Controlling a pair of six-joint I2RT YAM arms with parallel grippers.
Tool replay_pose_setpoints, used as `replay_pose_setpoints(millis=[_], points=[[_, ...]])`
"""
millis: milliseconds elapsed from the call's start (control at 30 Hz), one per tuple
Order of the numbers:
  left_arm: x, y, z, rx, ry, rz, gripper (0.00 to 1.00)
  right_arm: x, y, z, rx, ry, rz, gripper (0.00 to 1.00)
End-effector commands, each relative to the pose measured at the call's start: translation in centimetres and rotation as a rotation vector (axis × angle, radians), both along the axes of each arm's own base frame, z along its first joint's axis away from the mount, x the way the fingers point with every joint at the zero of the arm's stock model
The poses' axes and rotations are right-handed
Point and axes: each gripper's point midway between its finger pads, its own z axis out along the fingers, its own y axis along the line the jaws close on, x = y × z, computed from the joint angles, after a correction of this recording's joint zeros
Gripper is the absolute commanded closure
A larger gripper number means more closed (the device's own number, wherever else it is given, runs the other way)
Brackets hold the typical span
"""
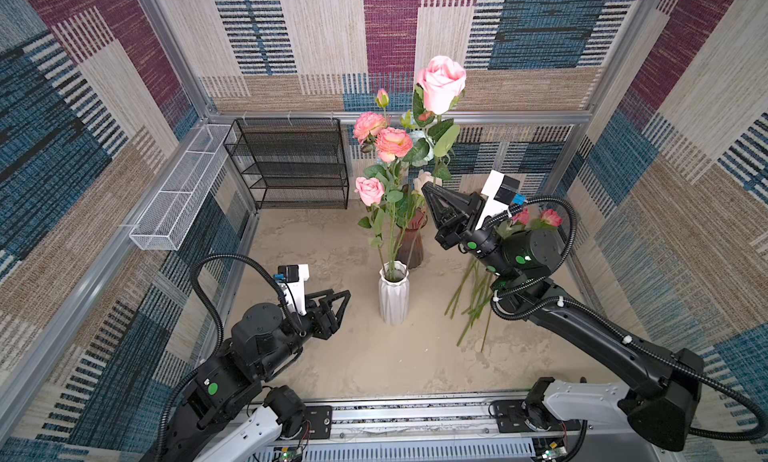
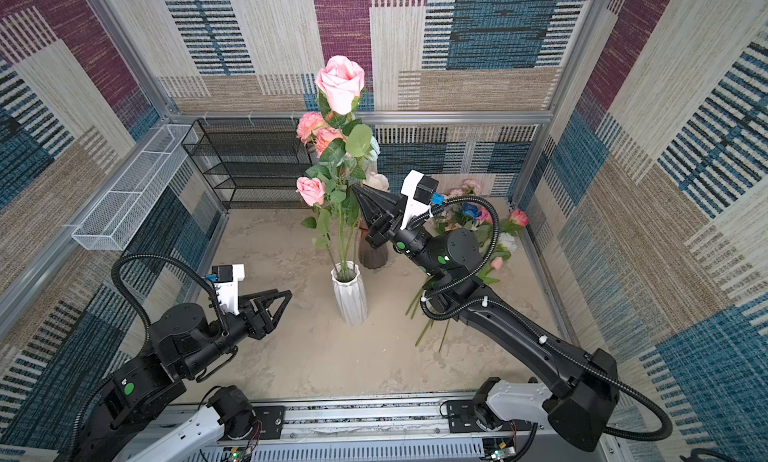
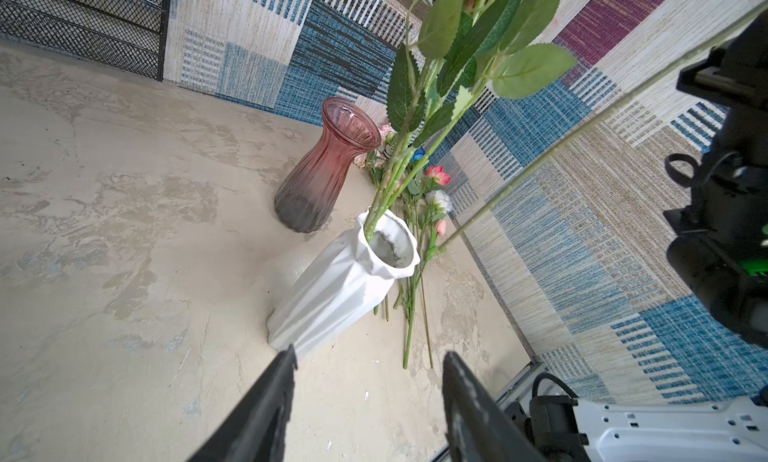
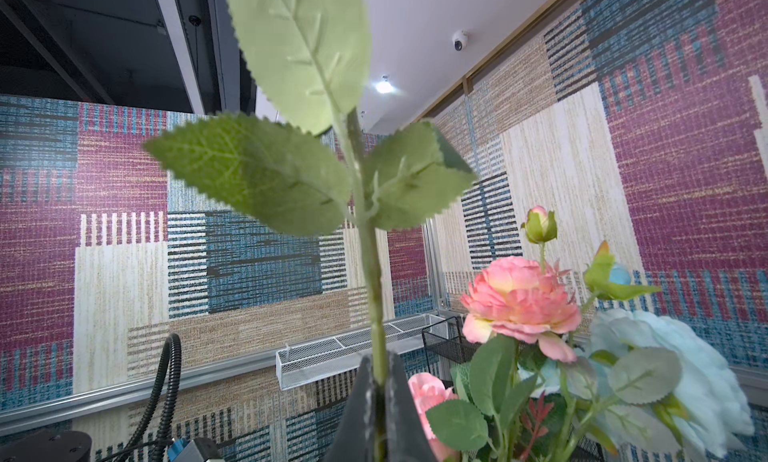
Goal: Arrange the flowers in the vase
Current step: 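Lift the pink rose upright and carry it over the white vase, then lower the pink rose stem into the white vase and open the right gripper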
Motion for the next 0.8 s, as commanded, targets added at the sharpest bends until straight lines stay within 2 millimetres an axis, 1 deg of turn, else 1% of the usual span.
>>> replay_pose_setpoints(millis=[0, 67, 167, 333, 367, 433, 500, 600, 633, 700, 767], points=[[0.1, -0.1, 0.3, -0.019, -0.005, -0.001, 0.42, -0.1, -0.4, 1.3, 0.058, -0.058, -0.019, 1.0], [0.1, -0.1, 0.4, -0.016, -0.007, -0.002, 0.42, 0.8, 0.3, 0.3, 0.043, -0.042, -0.024, 1.0], [0.1, -0.1, 0.3, -0.012, -0.006, -0.003, 0.42, 2.0, 1.1, -1.8, 0.02, -0.007, -0.033, 1.0], [0.1, -0.4, 0.1, -0.016, 0.0, -0.01, 0.42, 2.4, 1.7, -5.4, -0.015, 0.063, -0.011, 1.0], [0.1, -0.5, 0.1, -0.019, -0.002, -0.013, 0.42, 2.4, 1.7, -6.1, -0.02, 0.086, -0.007, 0.96], [0.2, -0.6, 0.2, -0.022, -0.004, -0.017, 0.42, 2.4, 1.7, -7.8, -0.036, 0.142, 0.007, 0.8], [0.2, -0.9, 0.3, -0.024, -0.005, -0.026, 0.42, 2.3, 1.6, -9.2, -0.053, 0.189, 0.015, 0.67], [0.4, -1.2, 0.2, -0.019, -0.001, -0.035, 0.42, 2.2, 1.5, -11.5, -0.096, 0.282, 0.023, 0.54], [0.5, -1.4, 0.0, -0.017, 0.004, -0.04, 0.42, 2.3, 1.6, -12.5, -0.118, 0.323, 0.023, 0.52], [0.5, -1.6, 0.0, -0.018, 0.009, -0.048, 0.42, 2.0, 1.3, -14.3, -0.147, 0.398, 0.034, 0.44], [0.5, -1.7, -0.1, -0.016, 0.012, -0.05, 0.42, 1.4, 0.6, -16.1, -0.17, 0.467, 0.031, 0.4]])
